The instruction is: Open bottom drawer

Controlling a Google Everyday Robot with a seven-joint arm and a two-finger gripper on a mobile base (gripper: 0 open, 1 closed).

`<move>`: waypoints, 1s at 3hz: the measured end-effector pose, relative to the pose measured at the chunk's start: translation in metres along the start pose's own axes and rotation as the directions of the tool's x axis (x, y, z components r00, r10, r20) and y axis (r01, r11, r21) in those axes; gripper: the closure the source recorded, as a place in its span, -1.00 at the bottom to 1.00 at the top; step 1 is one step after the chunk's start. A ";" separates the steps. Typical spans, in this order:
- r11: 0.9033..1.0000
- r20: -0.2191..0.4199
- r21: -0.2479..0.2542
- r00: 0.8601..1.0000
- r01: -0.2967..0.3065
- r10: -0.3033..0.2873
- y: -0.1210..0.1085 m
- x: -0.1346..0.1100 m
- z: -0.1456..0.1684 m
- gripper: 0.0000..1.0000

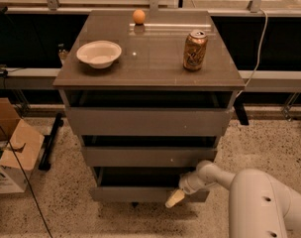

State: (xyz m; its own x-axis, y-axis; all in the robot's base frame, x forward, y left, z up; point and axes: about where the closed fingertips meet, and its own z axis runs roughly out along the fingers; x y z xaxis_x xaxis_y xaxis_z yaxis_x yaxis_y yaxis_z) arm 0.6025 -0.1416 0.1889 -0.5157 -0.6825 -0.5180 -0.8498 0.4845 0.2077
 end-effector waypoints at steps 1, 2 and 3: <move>0.998 -0.061 -0.047 0.997 0.041 -0.044 0.016 0.020 0.002 -0.62; 0.995 -0.100 -0.087 0.994 0.043 -0.052 0.035 0.041 0.001 -0.16; 0.995 -0.100 -0.087 0.994 0.043 -0.052 0.035 0.041 0.001 0.31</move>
Offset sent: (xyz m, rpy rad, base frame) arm -0.0916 -0.0208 -0.0205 -0.0729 0.1442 0.1523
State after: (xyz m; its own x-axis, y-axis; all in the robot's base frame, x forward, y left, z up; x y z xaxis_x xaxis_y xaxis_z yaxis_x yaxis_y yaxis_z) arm 0.5520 -0.1518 0.1743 -0.4795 -0.7579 -0.4424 -0.8774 0.4055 0.2563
